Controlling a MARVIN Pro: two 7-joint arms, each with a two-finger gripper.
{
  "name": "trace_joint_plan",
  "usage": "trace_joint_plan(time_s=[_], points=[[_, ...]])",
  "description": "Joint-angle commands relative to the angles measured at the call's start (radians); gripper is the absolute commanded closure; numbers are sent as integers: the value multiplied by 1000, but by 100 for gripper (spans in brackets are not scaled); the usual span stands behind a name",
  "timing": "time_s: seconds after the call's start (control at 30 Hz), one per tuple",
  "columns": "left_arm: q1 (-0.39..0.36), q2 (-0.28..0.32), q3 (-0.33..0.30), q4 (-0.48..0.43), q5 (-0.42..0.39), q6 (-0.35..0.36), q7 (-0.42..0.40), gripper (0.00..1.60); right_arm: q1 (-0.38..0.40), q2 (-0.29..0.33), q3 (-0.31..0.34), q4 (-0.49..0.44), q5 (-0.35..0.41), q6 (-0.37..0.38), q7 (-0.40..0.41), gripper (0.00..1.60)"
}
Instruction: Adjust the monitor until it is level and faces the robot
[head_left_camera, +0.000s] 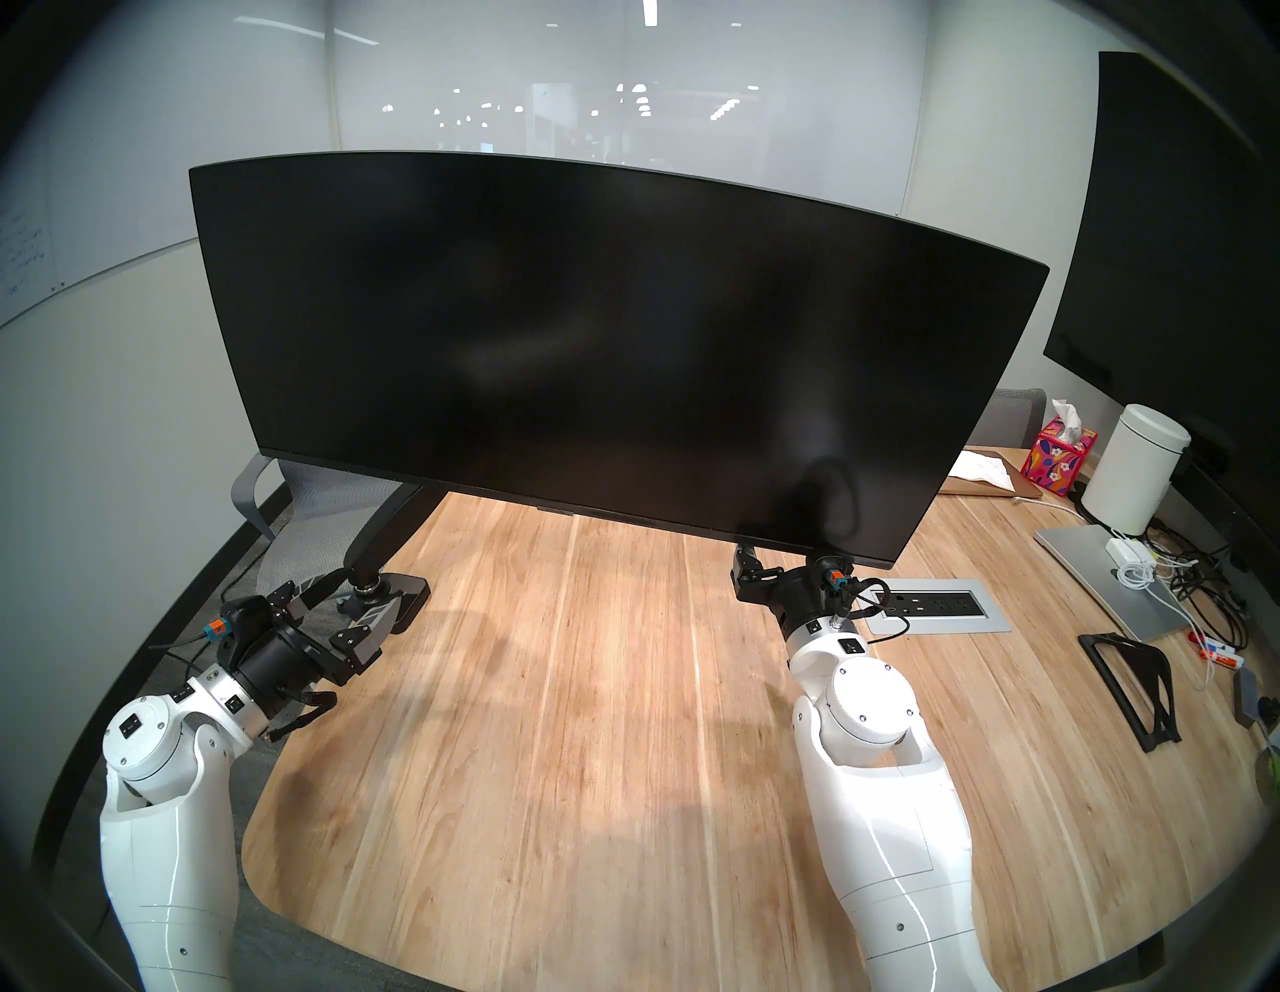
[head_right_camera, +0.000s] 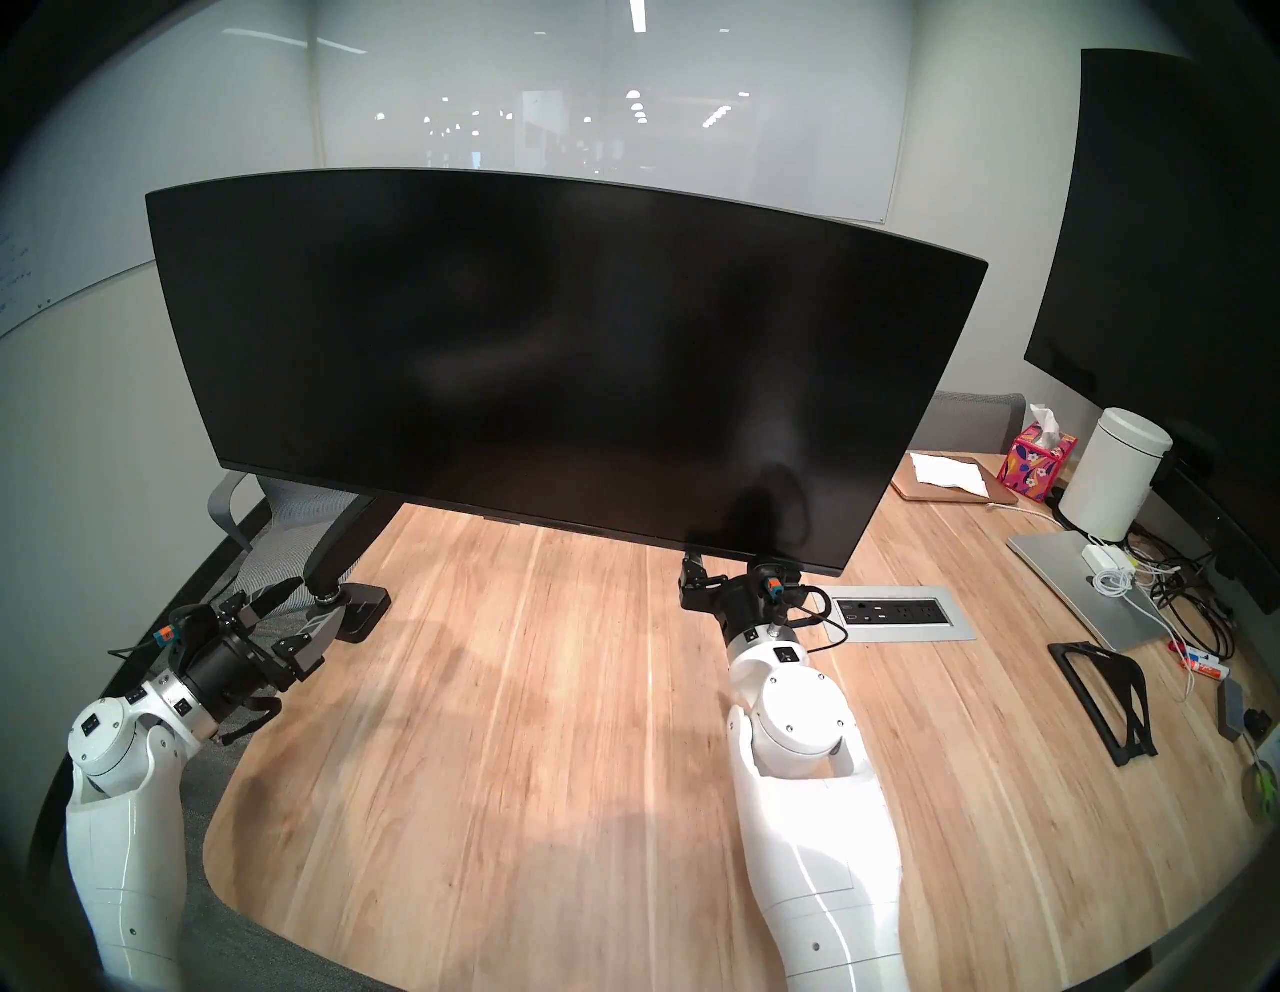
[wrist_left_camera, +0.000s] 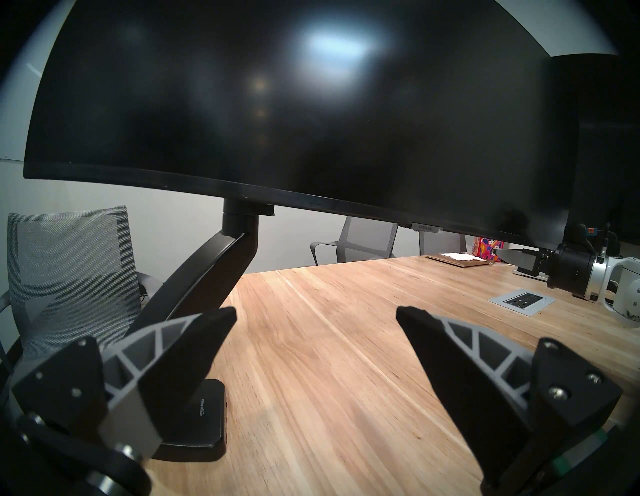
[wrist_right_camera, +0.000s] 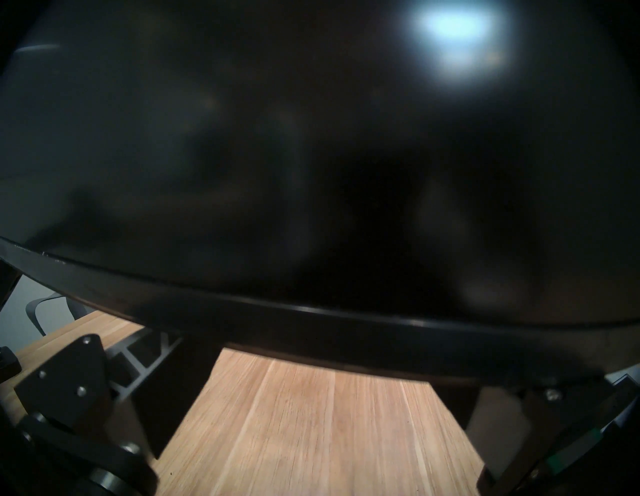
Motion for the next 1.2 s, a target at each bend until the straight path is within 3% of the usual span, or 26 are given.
trace_joint_plan(time_s=[0.0, 1.17], points=[[-1, -2, 0, -13, -1, -1, 1, 0, 30, 7, 8, -64, 3, -9, 5, 0], [-2, -1, 0, -11, -1, -2, 0, 0, 75, 15, 23, -115, -2, 29, 22, 0]])
